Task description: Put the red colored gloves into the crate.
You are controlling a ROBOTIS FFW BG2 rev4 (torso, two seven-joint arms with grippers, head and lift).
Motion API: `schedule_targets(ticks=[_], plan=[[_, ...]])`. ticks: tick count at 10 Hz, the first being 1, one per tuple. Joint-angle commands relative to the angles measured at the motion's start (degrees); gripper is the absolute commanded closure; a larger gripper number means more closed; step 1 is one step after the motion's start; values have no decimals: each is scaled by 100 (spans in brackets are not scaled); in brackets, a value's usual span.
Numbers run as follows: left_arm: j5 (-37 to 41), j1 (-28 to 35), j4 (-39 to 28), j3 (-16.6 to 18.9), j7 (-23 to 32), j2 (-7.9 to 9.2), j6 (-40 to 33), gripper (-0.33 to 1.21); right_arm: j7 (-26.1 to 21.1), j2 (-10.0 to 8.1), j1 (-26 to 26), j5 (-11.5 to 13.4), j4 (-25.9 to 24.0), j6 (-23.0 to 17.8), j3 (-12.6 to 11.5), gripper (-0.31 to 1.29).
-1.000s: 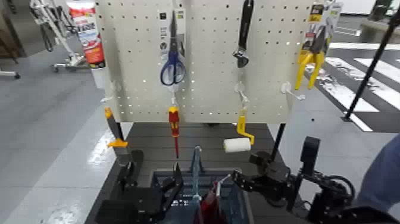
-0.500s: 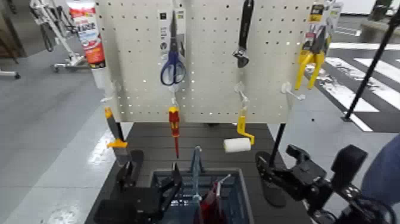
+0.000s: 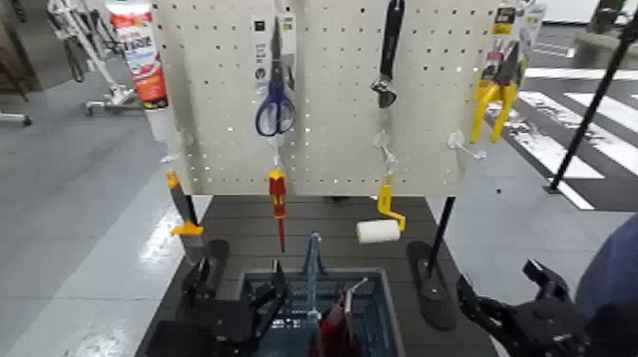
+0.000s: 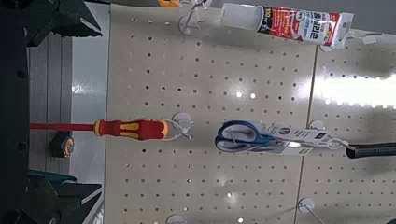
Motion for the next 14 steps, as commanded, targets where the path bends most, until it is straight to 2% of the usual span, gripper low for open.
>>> schedule_targets(ticks=[1,3,4,5,8,12,14], plan=[[-16,39,-16,17,24,-9,-1,12,37,-25,398,259,-109,-92,-114,9],[-42,65,-34,35,59,-18,-1,12,-33,2,627,777,-197,-233,-79,9],[-42,65,-34,26,86,-26,-1,12,-148,55,627,1182,-188,-338,9,10],[-78,101,-34,-18,261,-18,-1,12,-323,160,653,1226,-153,-444,44,9],[-139,109,-43,-97,428,0,35,13,-780,125,671,1577,-171,-778,202,10],[-165,136,-69,-176,587,53,52,13,-824,107,715,1604,-188,-769,238,10],[-165,136,-78,-176,587,44,52,13,-798,142,759,1454,-188,-786,176,11]])
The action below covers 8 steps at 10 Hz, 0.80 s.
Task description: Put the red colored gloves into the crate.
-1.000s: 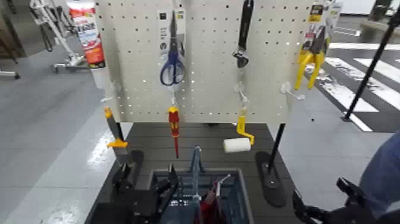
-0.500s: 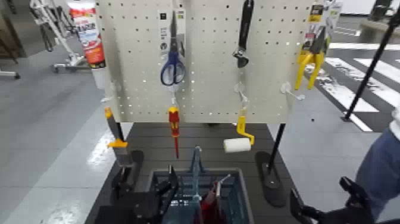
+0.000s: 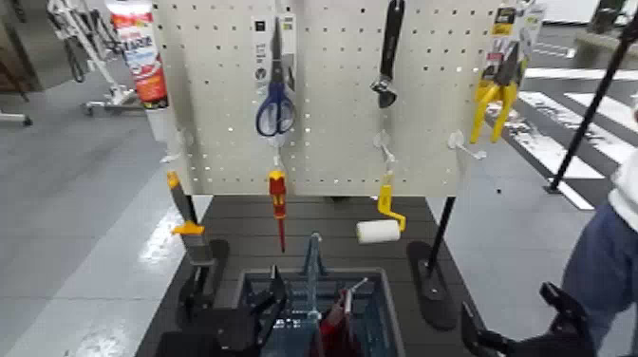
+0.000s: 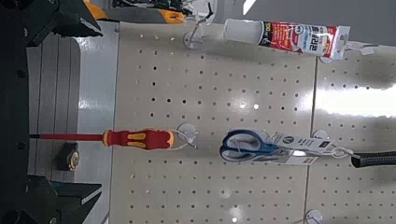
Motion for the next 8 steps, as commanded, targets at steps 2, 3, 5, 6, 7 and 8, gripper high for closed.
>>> schedule_targets(ticks=[2,3,5,6,7,8], plan=[[0,35,-2,16,17,-10,-9,13,-31,39,63,-135,-5,54,-57,11],[0,44,-11,16,17,-19,0,13,-66,39,71,-135,-41,142,-39,11],[0,35,-11,7,17,-10,-9,13,-101,4,63,-99,-58,151,-13,12],[0,35,-2,7,17,-10,0,13,-137,-5,63,-64,-67,142,-13,13],[0,35,-2,7,17,-19,-9,13,-172,-5,63,-38,-76,151,-13,14],[0,35,-2,-2,17,-19,-9,13,-198,-14,63,-12,-111,195,-4,15]])
